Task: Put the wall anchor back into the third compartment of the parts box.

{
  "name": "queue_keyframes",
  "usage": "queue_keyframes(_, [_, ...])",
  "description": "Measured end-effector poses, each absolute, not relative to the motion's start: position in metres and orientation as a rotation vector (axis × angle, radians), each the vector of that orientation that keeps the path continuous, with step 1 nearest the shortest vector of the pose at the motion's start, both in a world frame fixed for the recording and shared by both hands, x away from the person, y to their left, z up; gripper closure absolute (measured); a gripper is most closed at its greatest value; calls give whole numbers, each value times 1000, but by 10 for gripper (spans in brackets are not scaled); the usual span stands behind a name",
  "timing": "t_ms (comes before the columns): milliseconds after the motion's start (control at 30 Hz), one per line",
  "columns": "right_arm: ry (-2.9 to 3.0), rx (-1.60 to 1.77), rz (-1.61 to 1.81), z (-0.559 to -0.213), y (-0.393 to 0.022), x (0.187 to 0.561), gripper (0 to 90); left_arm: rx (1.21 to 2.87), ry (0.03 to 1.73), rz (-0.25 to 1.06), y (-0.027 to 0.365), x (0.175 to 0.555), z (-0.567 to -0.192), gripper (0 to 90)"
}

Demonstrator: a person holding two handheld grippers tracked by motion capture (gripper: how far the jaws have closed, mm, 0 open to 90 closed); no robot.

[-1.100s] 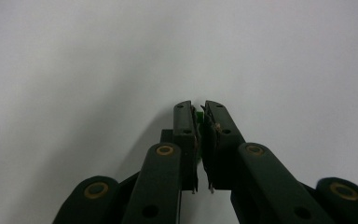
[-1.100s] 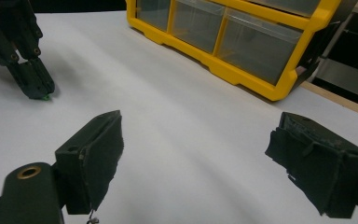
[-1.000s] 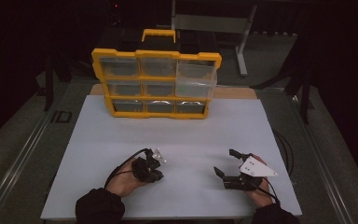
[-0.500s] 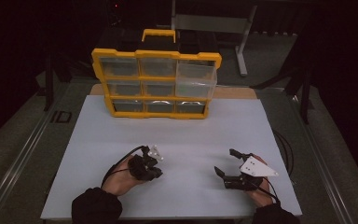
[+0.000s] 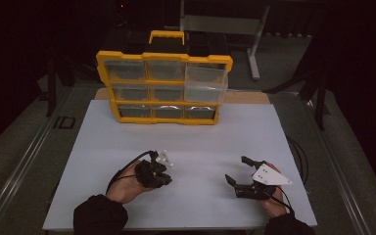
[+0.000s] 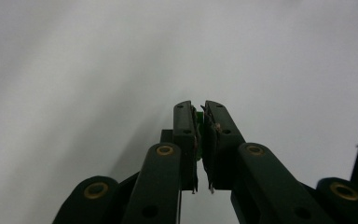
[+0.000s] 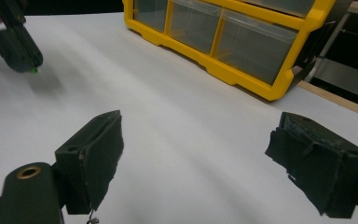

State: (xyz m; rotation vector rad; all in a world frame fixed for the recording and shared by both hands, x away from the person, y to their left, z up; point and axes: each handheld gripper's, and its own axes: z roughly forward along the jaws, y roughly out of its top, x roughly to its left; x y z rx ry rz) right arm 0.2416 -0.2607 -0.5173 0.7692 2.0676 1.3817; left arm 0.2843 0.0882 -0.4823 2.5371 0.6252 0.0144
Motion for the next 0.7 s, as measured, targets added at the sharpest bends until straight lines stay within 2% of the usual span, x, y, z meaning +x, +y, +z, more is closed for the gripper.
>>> queue_keyframes(433, [2068, 774, 1383, -517, -261, 242, 152, 2539, 595, 42, 86, 296, -456, 846])
queue_keyframes(700, [2070, 774, 1376, -518, -260, 243, 152, 2479, 599, -12, 91, 309, -436, 847])
